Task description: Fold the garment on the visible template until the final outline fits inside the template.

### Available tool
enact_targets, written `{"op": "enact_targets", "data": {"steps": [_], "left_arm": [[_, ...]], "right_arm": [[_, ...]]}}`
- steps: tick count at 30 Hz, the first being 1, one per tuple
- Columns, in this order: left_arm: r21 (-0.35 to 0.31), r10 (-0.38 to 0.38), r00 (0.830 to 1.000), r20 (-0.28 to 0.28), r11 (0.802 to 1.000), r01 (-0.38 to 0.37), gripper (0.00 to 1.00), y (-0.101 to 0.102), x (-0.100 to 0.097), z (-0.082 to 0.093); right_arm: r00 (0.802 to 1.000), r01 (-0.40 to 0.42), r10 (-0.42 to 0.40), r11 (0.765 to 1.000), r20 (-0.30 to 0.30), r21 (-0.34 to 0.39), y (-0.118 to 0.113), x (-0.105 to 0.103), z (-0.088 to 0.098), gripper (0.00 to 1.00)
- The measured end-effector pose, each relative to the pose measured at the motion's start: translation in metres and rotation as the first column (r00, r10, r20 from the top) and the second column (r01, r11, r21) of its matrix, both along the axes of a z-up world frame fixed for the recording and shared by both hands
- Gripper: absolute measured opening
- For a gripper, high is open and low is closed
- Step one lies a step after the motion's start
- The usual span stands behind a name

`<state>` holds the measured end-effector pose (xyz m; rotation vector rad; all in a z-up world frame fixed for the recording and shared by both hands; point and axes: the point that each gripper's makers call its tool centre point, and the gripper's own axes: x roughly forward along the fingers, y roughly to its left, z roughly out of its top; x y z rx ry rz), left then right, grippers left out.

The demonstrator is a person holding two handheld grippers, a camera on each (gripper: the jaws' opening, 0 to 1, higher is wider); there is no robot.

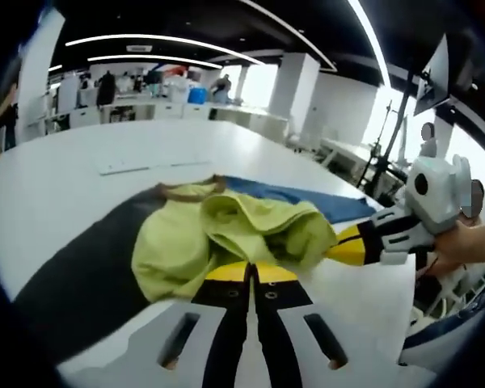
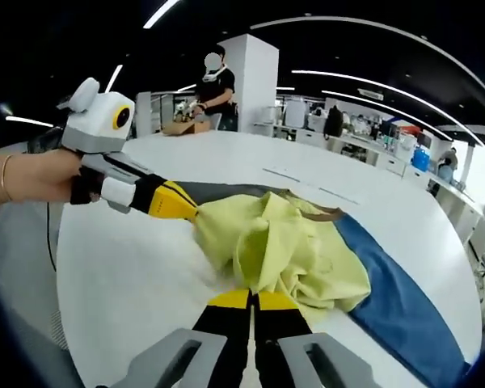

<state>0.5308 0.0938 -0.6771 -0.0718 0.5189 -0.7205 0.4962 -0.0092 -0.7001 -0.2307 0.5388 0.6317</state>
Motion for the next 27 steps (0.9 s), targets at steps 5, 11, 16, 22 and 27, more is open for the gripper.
{"op": "enact_targets", "data": {"steps": [5,11,16,22,27], "left_arm": [[-0.013,0.013,1.0,0.021,1.0,-0.013,0.0,0.009,-0.009,0.012],[0.0,0.007,0.999,0.034,1.0,-0.007,0.0,0.021,-0.025,0.021],[0.005,0.022,0.998,0.056,1.0,-0.022,0.0,0.034,-0.037,0.031],[0.051,0.029,0.997,0.07,0.998,-0.033,0.0,0.054,-0.049,0.034],[0.105,0.029,0.996,0.082,0.994,-0.037,0.0,0.069,-0.06,0.035]], "right_arm": [[1.0,0.008,-0.008,1.0,0.001,-0.012,-0.012,-0.011,0.006,0.0],[0.999,0.049,-0.049,0.999,-0.004,-0.015,-0.029,-0.022,0.011,0.0],[0.998,0.062,-0.062,0.998,0.003,-0.03,-0.041,-0.033,0.014,0.0],[0.997,0.075,-0.075,0.996,0.0,-0.043,-0.051,-0.045,0.013,0.0],[0.997,0.081,-0.082,0.996,-0.01,-0.048,-0.06,-0.055,0.012,0.0]]}}
